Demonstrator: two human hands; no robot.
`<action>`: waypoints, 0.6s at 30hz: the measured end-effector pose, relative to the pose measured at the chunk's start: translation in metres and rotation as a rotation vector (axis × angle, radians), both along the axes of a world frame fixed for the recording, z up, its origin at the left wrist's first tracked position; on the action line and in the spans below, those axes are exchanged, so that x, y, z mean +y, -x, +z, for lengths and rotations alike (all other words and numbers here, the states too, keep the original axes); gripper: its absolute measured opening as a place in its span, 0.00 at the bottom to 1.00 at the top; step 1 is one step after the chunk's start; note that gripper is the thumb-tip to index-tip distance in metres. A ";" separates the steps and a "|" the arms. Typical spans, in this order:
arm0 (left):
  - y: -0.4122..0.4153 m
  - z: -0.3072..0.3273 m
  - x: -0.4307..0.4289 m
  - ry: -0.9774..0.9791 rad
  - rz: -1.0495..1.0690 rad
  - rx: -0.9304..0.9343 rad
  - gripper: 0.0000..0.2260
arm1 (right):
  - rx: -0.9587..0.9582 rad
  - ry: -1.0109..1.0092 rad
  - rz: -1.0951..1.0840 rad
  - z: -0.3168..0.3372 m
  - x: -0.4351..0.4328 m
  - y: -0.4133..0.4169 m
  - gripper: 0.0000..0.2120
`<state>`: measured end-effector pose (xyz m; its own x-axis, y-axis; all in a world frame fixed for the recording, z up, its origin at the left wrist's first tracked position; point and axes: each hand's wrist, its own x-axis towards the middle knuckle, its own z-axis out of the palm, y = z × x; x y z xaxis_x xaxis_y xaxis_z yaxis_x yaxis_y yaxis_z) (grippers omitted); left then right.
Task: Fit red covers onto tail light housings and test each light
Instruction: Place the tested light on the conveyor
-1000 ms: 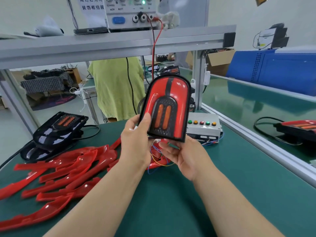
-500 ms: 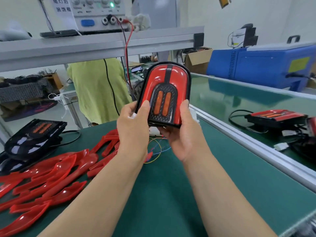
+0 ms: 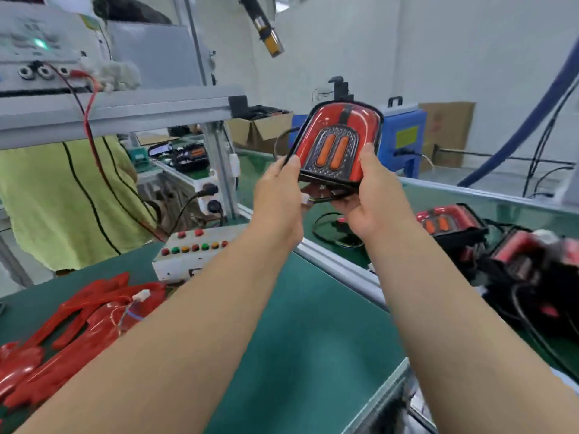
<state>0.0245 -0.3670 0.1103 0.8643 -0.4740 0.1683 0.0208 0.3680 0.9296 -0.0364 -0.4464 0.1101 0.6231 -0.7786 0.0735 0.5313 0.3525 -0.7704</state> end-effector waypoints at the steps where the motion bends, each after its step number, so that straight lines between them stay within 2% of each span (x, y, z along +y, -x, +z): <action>1: 0.002 -0.004 -0.013 0.001 -0.023 0.047 0.13 | 0.015 0.002 -0.020 -0.002 -0.012 0.003 0.19; 5: 0.014 -0.018 -0.065 -0.037 -0.062 0.164 0.13 | 0.130 -0.001 -0.140 -0.011 -0.058 0.013 0.20; 9: 0.017 -0.030 -0.097 -0.109 -0.063 0.211 0.11 | 0.324 0.026 -0.299 -0.021 -0.082 0.011 0.27; 14: 0.016 -0.046 -0.123 -0.152 -0.054 0.290 0.12 | 0.432 0.098 -0.443 -0.043 -0.090 0.010 0.25; 18: 0.013 -0.061 -0.135 -0.210 -0.137 0.300 0.13 | 0.492 0.114 -0.487 -0.054 -0.101 0.009 0.26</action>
